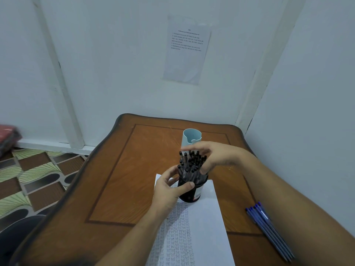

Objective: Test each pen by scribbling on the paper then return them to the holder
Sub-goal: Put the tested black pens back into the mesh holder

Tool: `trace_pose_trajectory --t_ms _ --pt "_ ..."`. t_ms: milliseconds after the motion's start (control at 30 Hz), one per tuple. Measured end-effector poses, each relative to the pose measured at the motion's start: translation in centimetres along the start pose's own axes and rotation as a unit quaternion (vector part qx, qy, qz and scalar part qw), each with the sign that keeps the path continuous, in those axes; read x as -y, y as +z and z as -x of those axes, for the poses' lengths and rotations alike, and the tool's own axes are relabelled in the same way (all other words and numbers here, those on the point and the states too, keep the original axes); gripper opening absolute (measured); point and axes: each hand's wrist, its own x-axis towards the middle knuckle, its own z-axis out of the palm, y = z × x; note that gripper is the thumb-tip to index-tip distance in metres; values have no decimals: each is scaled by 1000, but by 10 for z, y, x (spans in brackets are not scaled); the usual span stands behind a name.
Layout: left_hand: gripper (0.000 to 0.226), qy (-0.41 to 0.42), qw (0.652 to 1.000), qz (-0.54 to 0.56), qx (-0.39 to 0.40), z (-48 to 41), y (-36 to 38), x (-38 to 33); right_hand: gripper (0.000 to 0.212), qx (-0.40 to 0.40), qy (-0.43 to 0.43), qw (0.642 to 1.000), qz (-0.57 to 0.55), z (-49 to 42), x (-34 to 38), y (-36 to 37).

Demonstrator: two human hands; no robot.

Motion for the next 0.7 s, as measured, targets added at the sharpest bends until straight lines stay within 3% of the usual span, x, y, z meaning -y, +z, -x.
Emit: trace_pose_trajectory --t_ms 167,367,467,533,633,700 --pt "60 -9 1000 3 -3 -1 -2 1 77 -5 40 999 4 5 5 7" --pt "60 -13 1000 7 -6 -3 -3 3 59 -1 17 996 89 -7 21 14" --pt "59 -12 1000 7 2 -3 -4 4 55 20 22 997 78 -5 24 8" --pt "58 -14 1000 4 3 -4 -4 4 51 -8 42 996 84 -1 23 2" --pt "58 -14 1000 -2 2 -3 -4 4 54 -49 61 992 95 1 20 4" --pt "58 -15 1000 -1 -1 -3 -5 4 62 -29 51 994 97 -1 21 11"
